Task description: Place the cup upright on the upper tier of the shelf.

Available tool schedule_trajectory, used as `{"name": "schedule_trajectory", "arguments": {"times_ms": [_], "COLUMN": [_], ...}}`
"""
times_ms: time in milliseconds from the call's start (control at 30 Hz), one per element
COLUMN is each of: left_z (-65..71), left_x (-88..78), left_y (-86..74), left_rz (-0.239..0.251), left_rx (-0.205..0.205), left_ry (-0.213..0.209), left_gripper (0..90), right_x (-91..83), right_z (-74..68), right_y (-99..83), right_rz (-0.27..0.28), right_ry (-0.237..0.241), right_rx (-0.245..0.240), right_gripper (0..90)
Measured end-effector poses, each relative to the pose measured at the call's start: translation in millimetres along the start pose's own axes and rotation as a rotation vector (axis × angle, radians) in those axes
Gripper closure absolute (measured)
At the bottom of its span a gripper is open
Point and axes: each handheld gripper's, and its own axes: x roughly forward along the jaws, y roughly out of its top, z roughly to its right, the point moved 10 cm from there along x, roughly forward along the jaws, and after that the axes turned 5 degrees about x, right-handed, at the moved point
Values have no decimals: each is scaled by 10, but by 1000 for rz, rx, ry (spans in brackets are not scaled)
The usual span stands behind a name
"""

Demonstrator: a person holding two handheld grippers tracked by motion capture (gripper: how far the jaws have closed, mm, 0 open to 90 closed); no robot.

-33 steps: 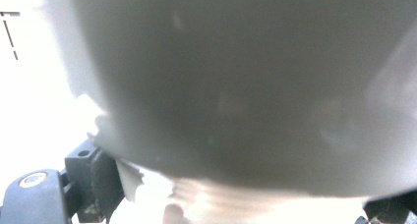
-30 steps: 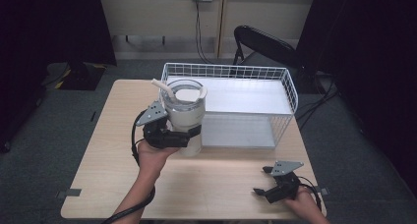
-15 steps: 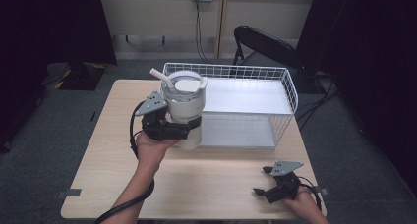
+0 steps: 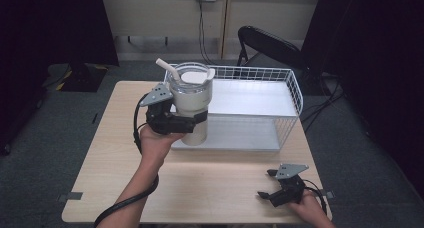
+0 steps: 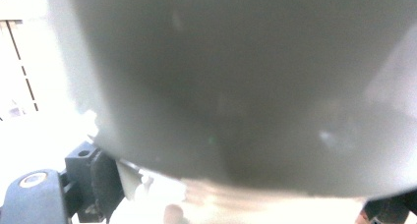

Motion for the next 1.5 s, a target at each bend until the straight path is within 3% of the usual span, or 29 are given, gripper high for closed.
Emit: {"name": "schedule_trajectory", "arguments": {"times_ms": [1067, 1500], "left_z": [-19, -94], "left_x": [187, 288], "left_y": [497, 622], "left_rz": [-15, -5], "left_rx": [32, 22], "left_ry": [-17, -5], "left_gripper": [103, 104], "right_x": [1, 0], "right_z": [2, 2], "right_y": [2, 2], "right_rz": [2, 2], "right_ry": [-1, -1], "right_rx": [0, 1], "right_gripper": [111, 111]}}
